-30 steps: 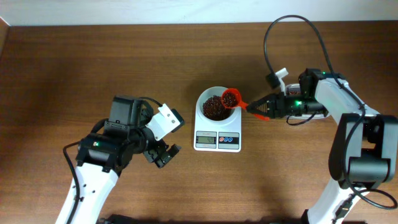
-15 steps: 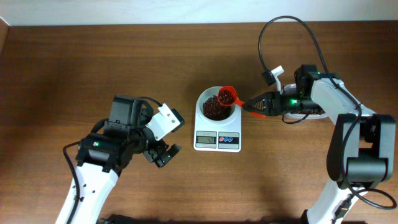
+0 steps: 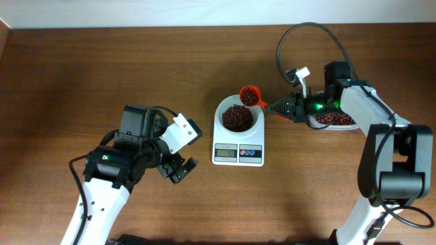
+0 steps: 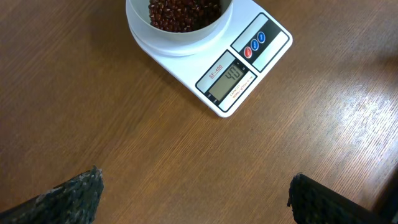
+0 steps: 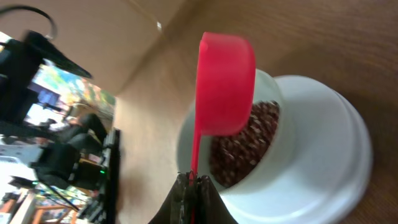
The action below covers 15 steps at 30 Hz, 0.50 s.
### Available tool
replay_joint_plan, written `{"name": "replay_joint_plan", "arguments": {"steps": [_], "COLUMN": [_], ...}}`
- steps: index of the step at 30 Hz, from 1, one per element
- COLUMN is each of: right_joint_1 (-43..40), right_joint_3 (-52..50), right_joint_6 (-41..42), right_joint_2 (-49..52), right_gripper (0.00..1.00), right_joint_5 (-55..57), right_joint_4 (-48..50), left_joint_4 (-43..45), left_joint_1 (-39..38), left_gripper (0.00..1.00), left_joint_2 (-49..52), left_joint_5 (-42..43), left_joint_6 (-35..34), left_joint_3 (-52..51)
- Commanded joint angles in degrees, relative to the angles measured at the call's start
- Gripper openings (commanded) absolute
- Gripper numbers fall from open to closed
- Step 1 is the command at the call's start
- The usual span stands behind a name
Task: Scoop and weigh 50g on scale
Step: 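Tilt the scoop slowly to trickle beans into the bowl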
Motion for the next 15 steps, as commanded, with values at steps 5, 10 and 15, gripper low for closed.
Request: {"name": "replay_joint_plan", "arguments": {"steps": [5, 10, 15], "right_joint_1": [0.48, 1.27, 1.22], "right_joint_3": [0.5, 0.55, 0.57], "right_joint_6": [0.63, 0.85, 0.85], "right_joint_2": [0.04, -0.17, -0.17], "right_gripper": [0.04, 0.04, 0.04], "right_joint_5": [-0.96, 3.78, 2.27], "right_joint_4": [-0.92, -0.85, -0.85], "left_joint_4": [0.07, 0.07, 0.07], "left_joint_1": [0.2, 0.2, 0.2], "left_gripper": [0.99, 0.99, 0.99], "left_joint_2": [-0.44, -0.44, -0.44], "left_joint_5": [0.02, 0.02, 0.02], "left_joint_6": [0.68, 0.68, 0.68], "left_joint_3": [0.83, 0.83, 0.83]}}
